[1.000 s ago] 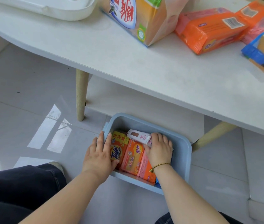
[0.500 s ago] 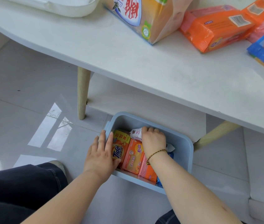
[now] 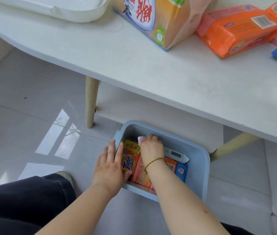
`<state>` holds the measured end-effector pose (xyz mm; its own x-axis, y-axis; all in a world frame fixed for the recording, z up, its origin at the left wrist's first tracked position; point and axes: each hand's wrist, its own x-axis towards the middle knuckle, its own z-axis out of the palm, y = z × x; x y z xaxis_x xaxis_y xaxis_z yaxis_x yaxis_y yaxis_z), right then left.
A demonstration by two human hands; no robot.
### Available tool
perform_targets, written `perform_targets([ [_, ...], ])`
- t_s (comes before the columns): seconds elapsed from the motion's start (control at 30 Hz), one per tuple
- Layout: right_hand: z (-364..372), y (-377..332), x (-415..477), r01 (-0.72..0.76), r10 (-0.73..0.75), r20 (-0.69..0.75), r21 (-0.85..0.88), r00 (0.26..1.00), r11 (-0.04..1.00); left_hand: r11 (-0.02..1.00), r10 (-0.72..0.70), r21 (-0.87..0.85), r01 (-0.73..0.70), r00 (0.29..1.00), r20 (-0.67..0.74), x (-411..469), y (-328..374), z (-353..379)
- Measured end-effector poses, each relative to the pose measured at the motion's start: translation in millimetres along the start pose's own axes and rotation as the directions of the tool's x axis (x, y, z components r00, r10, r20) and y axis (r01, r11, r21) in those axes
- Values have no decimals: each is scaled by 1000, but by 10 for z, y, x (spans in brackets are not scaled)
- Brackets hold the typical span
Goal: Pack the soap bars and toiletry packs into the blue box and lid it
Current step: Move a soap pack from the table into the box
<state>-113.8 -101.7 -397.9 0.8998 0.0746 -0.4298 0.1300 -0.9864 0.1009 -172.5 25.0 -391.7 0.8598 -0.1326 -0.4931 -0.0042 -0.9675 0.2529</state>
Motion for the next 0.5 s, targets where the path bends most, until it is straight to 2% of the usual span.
perform_targets([
  [0.1, 129, 155, -136, -6, 17, -59, 181, 998, 984, 1000, 0, 1, 0, 1000, 2, -12, 2, -7],
  [0.2, 309, 228, -370, 78, -27, -184, 278, 983, 957, 1000, 3, 5, -3, 1000, 2, -12, 7, -17],
  [0.27, 404, 216, -437, 94, -51, -151, 298, 987, 950, 1000, 4, 9, -4, 1000, 2, -13, 8, -16],
  [0.5, 501, 182, -336, 11, 6, -39, 408, 999, 913, 999, -14, 33, 14, 1000, 10, -6, 23, -15],
])
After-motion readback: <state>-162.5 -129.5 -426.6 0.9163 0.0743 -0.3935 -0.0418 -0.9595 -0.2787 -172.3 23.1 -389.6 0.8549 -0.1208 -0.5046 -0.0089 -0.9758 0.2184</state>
